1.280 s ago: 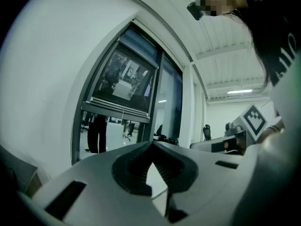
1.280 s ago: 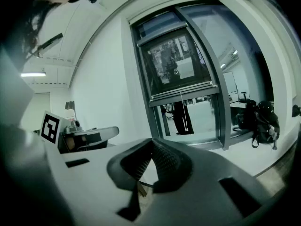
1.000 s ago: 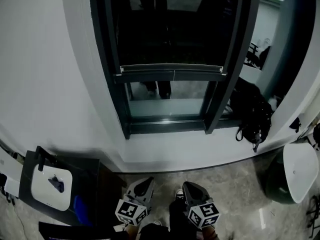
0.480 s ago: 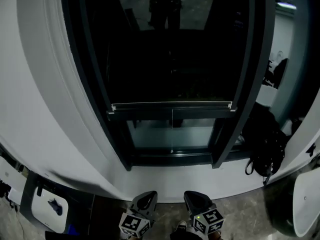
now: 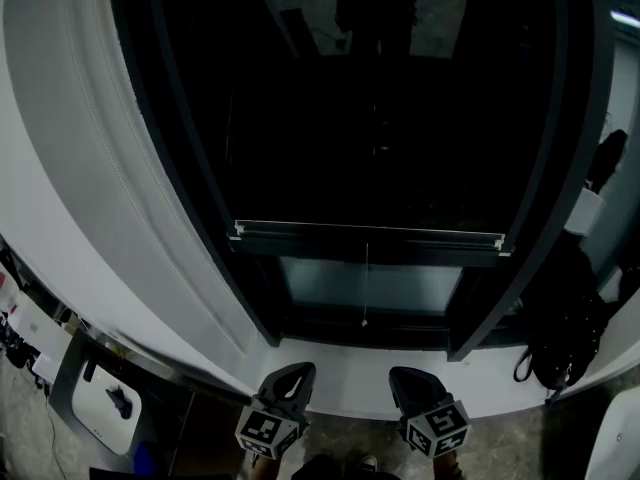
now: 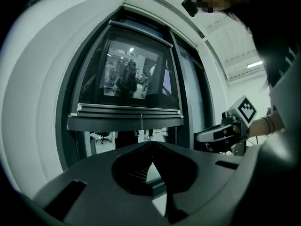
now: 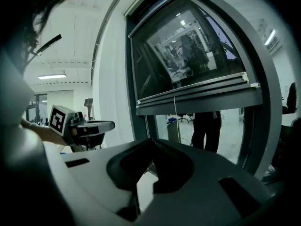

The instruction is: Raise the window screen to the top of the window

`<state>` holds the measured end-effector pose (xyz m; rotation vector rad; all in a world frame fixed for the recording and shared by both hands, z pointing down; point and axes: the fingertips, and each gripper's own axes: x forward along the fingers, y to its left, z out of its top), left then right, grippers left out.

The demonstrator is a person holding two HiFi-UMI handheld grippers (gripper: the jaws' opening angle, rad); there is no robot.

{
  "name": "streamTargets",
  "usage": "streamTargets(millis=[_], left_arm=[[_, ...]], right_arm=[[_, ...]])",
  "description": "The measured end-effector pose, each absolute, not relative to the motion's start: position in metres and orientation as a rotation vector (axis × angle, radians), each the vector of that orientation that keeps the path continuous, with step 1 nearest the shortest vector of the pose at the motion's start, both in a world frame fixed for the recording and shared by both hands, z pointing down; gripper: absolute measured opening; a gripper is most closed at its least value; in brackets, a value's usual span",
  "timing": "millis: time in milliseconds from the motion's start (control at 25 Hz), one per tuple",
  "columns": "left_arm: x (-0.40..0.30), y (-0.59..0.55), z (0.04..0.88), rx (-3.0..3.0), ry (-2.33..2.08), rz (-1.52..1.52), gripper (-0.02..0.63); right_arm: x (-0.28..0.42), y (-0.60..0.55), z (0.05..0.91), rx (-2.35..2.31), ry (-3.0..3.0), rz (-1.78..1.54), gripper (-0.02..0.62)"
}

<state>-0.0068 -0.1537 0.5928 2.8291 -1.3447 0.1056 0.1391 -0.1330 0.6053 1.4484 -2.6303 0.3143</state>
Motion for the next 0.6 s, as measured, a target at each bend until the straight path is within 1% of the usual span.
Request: streamTargets(millis=[320, 480, 600], left_arm=[[-0.028, -0.242, 0.557, 2.918, -1.370, 0.169, 0.000], [-0.033, -0.284, 0.544, 2.974, -1.334, 0.275, 0.001], [-0.031, -0.314, 0.529, 3.056, -1.296, 0.312, 0.014]], right_arm=[[0.147, -0.201, 0.565, 1.461, -2.682, 0.196, 0.005], [0.147, -0.234, 0.549, 1.471, -2.641, 0.133, 0.005], [0.144, -0.259, 0.542, 1.443, -2.604, 0.061, 0.005]])
